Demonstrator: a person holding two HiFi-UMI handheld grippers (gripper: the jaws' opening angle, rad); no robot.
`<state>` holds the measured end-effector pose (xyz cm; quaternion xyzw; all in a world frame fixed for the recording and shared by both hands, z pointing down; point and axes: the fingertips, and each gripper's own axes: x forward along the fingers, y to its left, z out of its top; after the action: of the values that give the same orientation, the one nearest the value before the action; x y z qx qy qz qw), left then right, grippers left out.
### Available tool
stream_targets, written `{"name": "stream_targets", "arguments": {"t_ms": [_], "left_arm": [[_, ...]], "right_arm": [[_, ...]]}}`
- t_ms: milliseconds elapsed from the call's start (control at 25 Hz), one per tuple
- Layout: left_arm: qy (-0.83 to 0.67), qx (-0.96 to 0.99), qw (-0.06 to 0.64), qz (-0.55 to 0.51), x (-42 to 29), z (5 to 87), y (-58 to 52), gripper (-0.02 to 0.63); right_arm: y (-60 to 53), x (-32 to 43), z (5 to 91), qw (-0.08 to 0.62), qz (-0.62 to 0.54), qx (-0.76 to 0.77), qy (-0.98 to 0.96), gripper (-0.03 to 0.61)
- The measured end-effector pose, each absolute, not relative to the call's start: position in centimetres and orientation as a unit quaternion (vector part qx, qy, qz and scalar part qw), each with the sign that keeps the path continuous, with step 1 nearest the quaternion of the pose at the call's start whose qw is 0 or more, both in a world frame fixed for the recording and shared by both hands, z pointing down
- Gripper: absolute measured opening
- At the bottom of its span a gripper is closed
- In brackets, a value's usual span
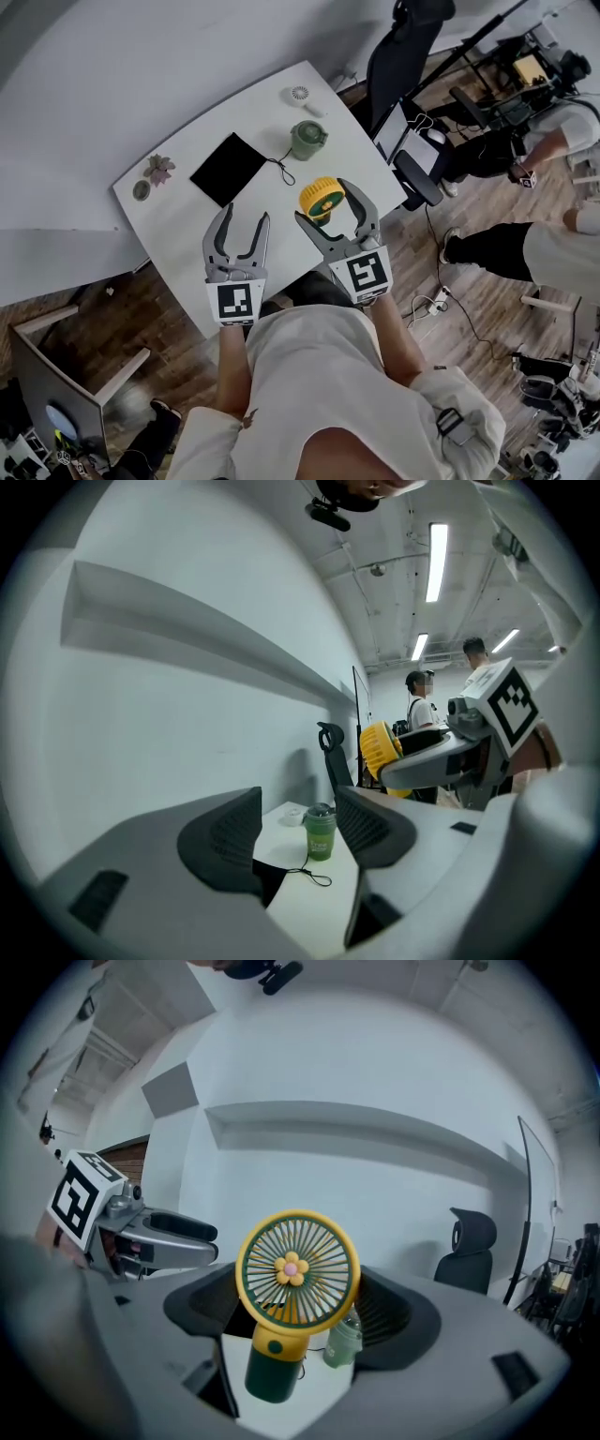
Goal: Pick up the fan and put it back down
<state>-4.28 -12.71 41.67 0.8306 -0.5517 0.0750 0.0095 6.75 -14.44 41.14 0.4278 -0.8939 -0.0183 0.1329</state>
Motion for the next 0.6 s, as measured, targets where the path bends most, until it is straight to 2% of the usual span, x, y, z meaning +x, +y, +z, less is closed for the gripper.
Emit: {"name": "stream_targets", "arguments": {"t_ms": [240,600], "left_arm": [[-0.557,0.830,0.006,0.029,-4.3,38.2,-12.5,0.244],[-0.550,0.834,0.009,0.046,-4.0,39.5,-12.6,0.244]], "right_arm": [[-14.1,6.8,36.8,0.088,-0.047,0.443,-0.891,0.390],[-14.1,6.8,38.7,0.123,-0.035,0.436,-0.891,0.390]]}}
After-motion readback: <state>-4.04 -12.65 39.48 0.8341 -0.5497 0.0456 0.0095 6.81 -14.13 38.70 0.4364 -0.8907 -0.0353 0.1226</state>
